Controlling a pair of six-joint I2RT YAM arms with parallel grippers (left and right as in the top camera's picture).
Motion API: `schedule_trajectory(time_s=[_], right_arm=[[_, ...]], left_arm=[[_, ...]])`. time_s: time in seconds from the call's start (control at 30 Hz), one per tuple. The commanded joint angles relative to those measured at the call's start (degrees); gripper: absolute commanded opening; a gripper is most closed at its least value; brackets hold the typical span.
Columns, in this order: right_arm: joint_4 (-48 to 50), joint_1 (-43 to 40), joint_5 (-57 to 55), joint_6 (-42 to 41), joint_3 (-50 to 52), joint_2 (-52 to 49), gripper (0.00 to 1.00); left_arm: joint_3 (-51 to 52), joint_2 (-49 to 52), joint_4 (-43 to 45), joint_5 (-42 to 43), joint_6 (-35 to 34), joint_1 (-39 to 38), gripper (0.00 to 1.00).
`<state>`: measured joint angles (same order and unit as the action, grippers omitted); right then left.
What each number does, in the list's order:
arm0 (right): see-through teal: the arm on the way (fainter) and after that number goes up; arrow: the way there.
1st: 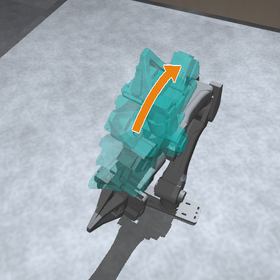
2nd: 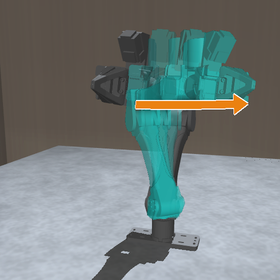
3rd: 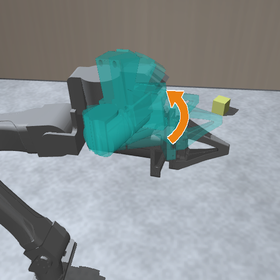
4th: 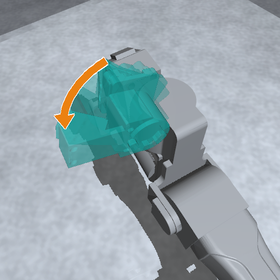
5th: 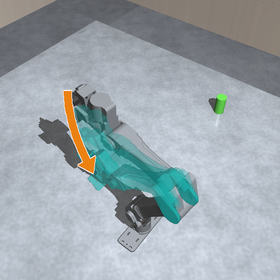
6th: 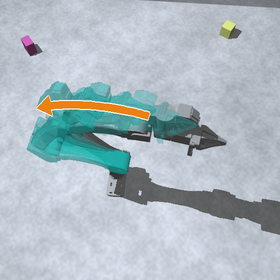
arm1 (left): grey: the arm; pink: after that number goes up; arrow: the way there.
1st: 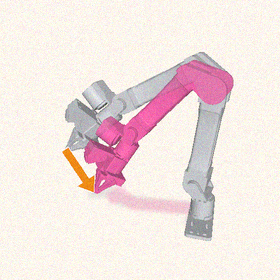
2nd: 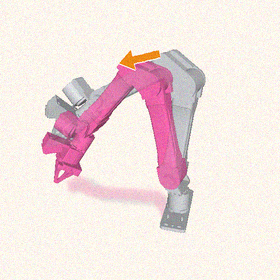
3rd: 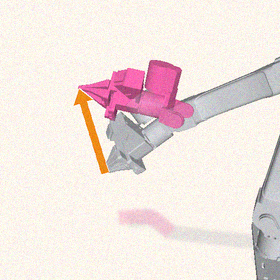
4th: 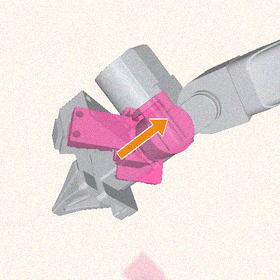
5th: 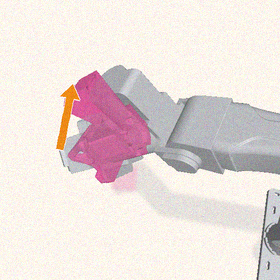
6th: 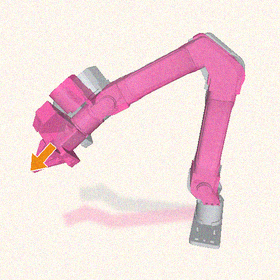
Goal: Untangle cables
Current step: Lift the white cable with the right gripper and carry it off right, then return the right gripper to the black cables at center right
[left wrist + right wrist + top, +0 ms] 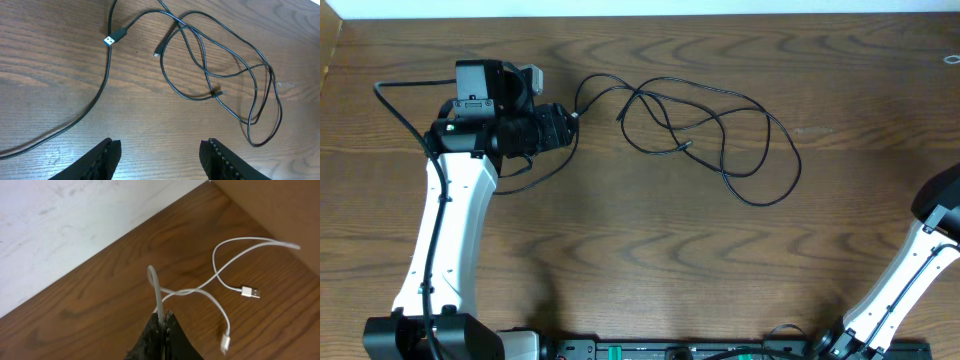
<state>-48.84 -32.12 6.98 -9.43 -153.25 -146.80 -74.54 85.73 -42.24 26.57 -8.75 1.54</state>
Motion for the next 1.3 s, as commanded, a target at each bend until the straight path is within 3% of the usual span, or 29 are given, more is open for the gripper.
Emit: schedule_trajectory(time_s=[0.0,0.17,0.2,0.23,0.27,0.6,1.0,1.27], right_arm=[[-0.11,0.76,0.81,-0.83,-0.72,-0.24,0.01],[-0.7,2.47,-0.2,-0.59,-0.72,-0.52,0.01],[-0.66,2.64,-0.63,-0.61,-0.72,-0.52,0.11],[-0.63,2.82,-0.72,-0.59,-0.72,-0.52,0.4],[-0.79,2.99,-0.66,-0.63,-0.72,-0.52,0.99],[-9.29,4.42,3.5,-1.53,-0.79,4.42,0.99],[-25.53,15.85,20.74,13.92,-0.74,10.75,0.99],[-36.35,27.02,20.24,22.49,1.62,10.71,0.99]], left_arm=[[-0.7,0.44,-0.15,-0.7,0.55,-0.02,0.56],[-0.7,0.44,-0.15,-0.7,0.55,-0.02,0.56],[-0.68,0.44,-0.17,-0.7,0.55,-0.02,0.56],[-0.7,0.44,-0.17,-0.7,0.55,-0.02,0.56],[-0.68,0.44,-0.2,-0.7,0.55,-0.02,0.57],[-0.68,0.44,-0.11,-0.7,0.57,-0.02,0.56],[-0.7,0.44,1.79,-0.72,0.59,-0.02,0.56],[-0.7,0.44,1.53,-0.7,0.57,-0.02,0.57]])
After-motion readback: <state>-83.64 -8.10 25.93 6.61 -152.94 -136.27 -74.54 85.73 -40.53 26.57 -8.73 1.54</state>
